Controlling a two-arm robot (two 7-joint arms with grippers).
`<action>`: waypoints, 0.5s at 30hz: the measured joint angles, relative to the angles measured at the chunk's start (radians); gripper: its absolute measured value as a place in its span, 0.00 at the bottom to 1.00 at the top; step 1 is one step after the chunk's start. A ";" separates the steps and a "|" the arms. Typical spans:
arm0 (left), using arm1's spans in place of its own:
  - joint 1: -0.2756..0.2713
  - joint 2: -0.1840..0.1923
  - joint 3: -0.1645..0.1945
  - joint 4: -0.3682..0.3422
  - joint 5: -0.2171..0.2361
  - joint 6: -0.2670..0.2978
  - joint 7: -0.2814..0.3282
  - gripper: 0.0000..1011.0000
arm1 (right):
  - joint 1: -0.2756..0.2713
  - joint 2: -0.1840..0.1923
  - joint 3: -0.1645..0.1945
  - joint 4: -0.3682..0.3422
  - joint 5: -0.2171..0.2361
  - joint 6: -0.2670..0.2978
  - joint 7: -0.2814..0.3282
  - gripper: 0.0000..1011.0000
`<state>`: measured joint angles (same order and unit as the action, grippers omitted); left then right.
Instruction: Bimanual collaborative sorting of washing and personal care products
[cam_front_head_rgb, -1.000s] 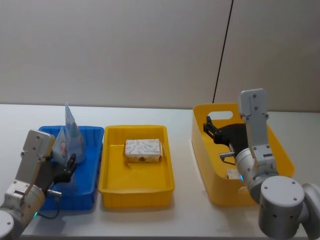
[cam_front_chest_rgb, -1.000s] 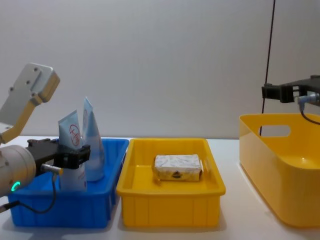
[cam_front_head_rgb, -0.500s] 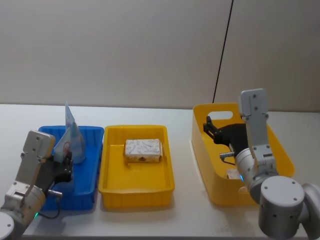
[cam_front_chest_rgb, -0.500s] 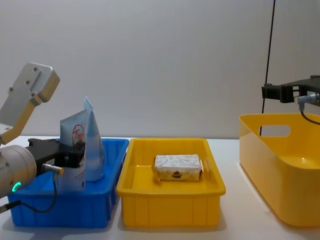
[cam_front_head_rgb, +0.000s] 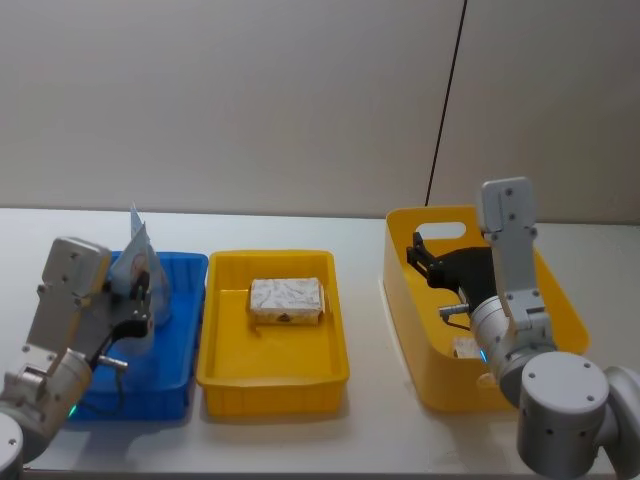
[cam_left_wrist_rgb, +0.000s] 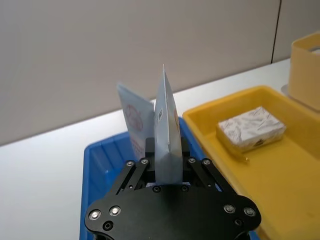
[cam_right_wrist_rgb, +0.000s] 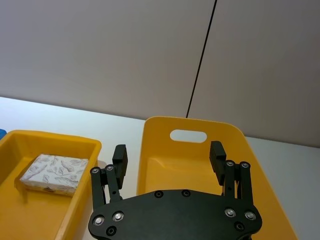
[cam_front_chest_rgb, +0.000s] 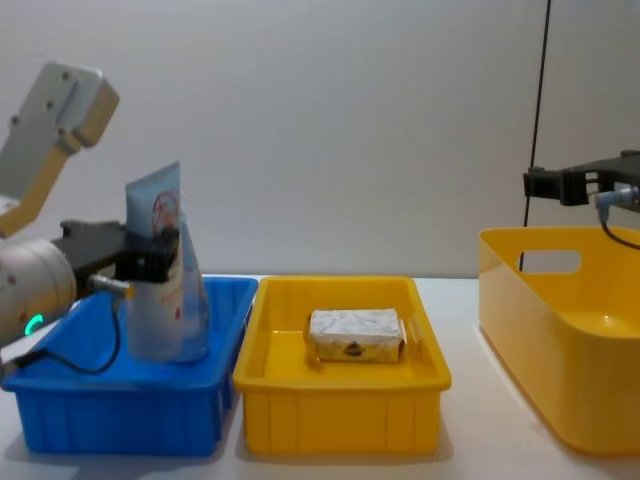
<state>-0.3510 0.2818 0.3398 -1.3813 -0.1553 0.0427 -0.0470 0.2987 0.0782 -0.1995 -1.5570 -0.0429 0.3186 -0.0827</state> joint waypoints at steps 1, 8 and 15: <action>0.001 0.002 0.000 -0.009 0.001 -0.001 -0.002 0.22 | 0.000 0.000 0.000 0.000 0.000 0.000 0.000 0.99; 0.001 0.015 0.002 -0.080 0.007 -0.010 -0.036 0.22 | 0.000 0.000 0.000 0.000 0.000 0.000 0.000 0.99; -0.012 0.020 0.012 -0.123 0.004 -0.023 -0.084 0.22 | 0.000 0.000 0.000 0.000 0.000 0.000 0.000 0.99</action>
<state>-0.3635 0.3022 0.3513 -1.5039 -0.1511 0.0197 -0.1312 0.2987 0.0782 -0.1995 -1.5570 -0.0429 0.3186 -0.0827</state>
